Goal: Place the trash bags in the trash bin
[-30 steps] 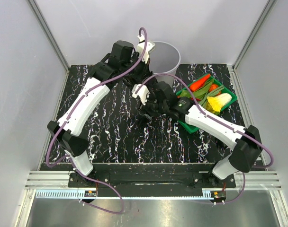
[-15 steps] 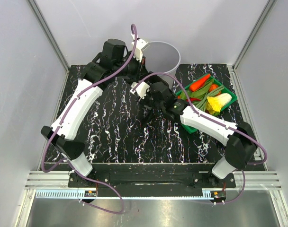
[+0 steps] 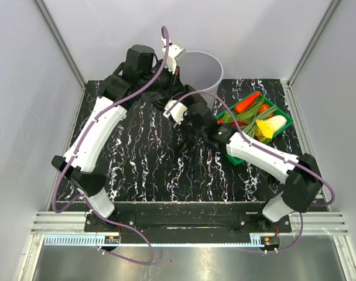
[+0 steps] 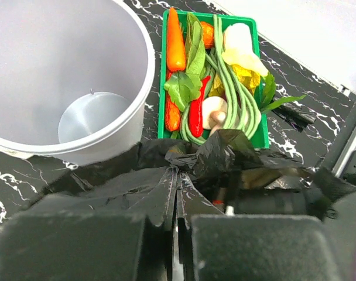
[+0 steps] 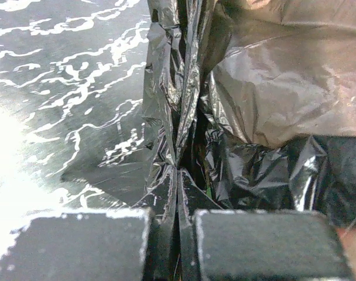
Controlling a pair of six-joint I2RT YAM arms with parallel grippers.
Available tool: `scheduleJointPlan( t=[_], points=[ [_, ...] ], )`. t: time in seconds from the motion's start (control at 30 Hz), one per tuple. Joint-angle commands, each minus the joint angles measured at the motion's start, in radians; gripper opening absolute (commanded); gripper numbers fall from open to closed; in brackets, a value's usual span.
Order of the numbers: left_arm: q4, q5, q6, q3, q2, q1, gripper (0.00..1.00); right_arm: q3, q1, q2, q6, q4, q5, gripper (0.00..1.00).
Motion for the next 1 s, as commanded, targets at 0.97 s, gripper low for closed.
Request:
scheduleJointPlan(
  t=[0.97],
  points=[
    [0.133,-0.281,0.12,0.026,0.092,0.11,0.0,0.026,0.023,-0.354,-0.017,-0.838,-0.546,0.0]
  ],
)
